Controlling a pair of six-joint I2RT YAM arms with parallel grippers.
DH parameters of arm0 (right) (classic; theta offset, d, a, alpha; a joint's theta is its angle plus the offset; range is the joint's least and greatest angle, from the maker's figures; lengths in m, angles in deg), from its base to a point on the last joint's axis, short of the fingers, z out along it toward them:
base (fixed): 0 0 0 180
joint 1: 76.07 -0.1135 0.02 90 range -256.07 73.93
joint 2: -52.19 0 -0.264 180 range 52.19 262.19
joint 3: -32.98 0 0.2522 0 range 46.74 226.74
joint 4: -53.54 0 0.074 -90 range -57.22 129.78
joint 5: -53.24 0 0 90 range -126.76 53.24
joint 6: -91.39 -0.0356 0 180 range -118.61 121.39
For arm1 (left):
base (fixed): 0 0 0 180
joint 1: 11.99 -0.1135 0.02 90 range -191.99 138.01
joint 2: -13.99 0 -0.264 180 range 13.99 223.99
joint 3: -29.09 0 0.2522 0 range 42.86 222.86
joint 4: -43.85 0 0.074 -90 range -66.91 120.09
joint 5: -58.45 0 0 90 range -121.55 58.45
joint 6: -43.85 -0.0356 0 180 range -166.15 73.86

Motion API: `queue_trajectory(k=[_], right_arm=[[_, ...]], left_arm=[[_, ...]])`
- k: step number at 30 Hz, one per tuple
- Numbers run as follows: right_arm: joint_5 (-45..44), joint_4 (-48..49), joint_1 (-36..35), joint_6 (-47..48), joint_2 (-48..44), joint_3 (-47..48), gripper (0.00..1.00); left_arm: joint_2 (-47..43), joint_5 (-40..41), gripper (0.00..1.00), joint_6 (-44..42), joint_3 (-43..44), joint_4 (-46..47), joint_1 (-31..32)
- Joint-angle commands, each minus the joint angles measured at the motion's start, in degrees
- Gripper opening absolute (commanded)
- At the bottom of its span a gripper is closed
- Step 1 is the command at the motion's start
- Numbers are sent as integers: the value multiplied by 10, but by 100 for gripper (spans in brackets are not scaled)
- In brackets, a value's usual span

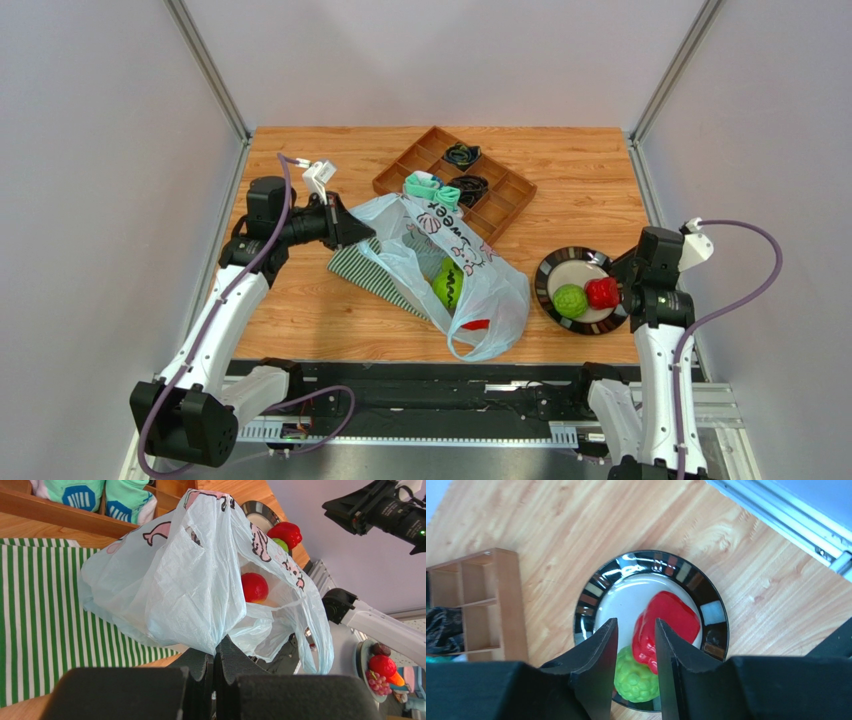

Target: Place the fruits into the plastic bag

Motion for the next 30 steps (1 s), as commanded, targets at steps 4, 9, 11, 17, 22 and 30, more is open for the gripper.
queue_trajectory(k=[4,9,11,17,22,30], right_arm=[[39,-8,2,34,24,11,52],[54,-20,2,19,92,-1,92],[54,-27,2,18,111,-1,96],[52,-7,1,3,116,-31,96],[55,23,1,-3,127,-60,94],[57,66,1,-9,141,-82,77]], left_arm=[[0,-14,0,7,-3,27,-4],[3,-14,0,8,-3,27,-4],[2,-13,0,7,-3,28,-4],[4,-14,0,8,-3,28,-6],[6,-14,0,8,-3,29,-6],[7,-12,0,8,-3,28,-8]])
